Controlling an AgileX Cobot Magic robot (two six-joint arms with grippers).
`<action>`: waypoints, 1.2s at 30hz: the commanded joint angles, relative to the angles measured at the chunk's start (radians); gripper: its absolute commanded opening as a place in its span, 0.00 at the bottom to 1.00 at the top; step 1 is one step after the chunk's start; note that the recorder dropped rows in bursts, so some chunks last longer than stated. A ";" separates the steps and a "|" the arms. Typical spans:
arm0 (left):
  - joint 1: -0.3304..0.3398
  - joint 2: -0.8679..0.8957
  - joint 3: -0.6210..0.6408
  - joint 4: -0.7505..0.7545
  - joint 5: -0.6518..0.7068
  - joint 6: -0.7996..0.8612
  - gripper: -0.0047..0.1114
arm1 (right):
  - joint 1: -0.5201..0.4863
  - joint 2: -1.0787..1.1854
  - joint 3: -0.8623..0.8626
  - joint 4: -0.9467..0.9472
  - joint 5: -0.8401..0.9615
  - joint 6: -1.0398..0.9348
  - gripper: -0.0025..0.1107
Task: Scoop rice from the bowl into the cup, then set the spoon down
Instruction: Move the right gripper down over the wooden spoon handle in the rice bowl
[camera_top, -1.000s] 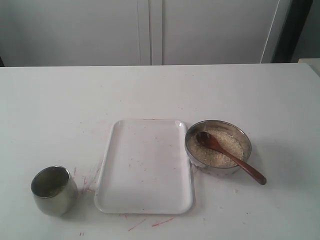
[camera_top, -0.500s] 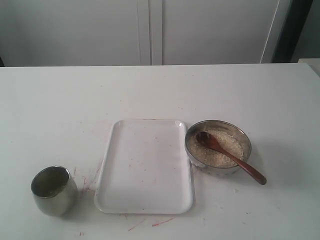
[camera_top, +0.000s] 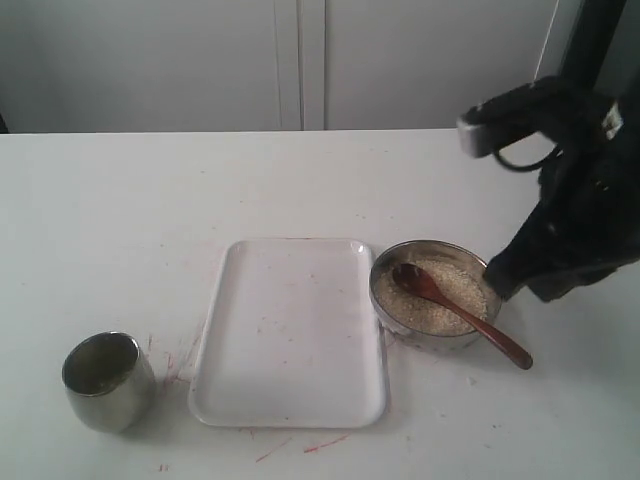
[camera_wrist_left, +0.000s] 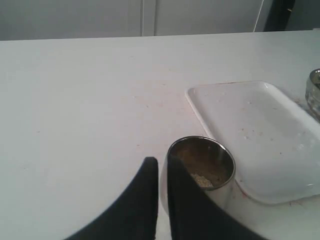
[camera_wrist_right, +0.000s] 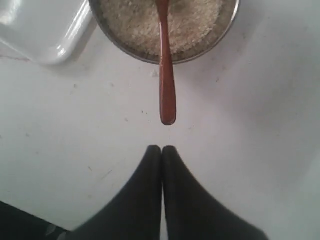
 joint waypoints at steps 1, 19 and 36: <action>-0.007 0.001 -0.006 -0.010 -0.003 -0.001 0.16 | 0.049 0.088 0.028 -0.036 0.001 0.029 0.02; -0.007 0.001 -0.006 -0.010 -0.003 -0.001 0.16 | 0.049 0.132 0.030 -0.061 -0.084 0.024 0.43; -0.007 0.001 -0.006 -0.010 -0.003 -0.001 0.16 | 0.049 0.153 0.032 -0.036 -0.130 0.024 0.47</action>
